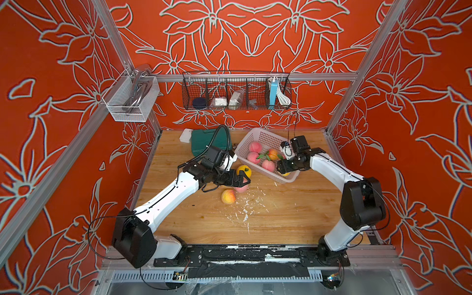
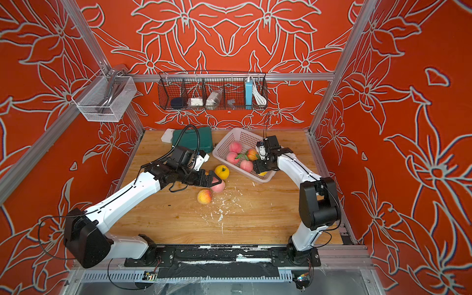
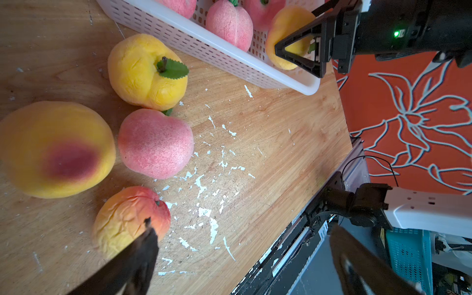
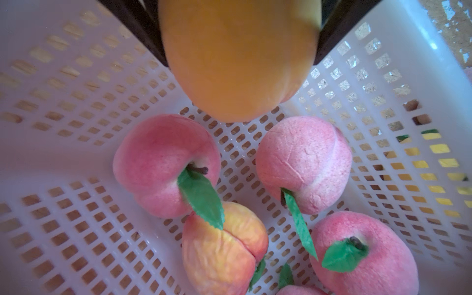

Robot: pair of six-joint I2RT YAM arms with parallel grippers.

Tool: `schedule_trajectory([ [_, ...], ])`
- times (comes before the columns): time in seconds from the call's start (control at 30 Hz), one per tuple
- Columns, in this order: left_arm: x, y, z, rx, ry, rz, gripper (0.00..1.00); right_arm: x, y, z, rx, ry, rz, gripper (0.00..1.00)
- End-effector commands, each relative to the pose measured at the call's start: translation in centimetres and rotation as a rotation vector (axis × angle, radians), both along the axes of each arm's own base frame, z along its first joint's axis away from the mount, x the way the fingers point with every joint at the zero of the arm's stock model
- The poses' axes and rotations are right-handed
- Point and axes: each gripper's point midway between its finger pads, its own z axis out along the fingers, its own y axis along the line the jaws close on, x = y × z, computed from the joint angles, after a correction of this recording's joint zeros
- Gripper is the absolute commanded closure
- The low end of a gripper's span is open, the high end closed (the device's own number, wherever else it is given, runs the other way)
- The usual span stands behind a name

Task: Put the peaches into the basket
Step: Place the peach in the basket.

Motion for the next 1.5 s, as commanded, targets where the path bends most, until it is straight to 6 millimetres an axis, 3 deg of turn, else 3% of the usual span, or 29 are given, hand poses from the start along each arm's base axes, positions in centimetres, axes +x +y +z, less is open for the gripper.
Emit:
schedule_trajectory([
  [0.0, 0.3, -0.3, 0.5, 0.002, -0.036, -0.018, 0.01, 1.0, -0.3, 0.2, -0.025, -0.014, 0.002, 0.26],
  [0.57, -0.3, 0.4, 0.7, 0.007, -0.056, -0.005, 0.01, 1.4, -0.4, -1.6, -0.048, 0.035, -0.003, 0.22],
  [1.47, -1.3, 1.3, 1.1, 0.006, -0.065, 0.024, 0.01, 1.1, -0.6, -1.0, -0.048, 0.021, -0.01, 0.16],
])
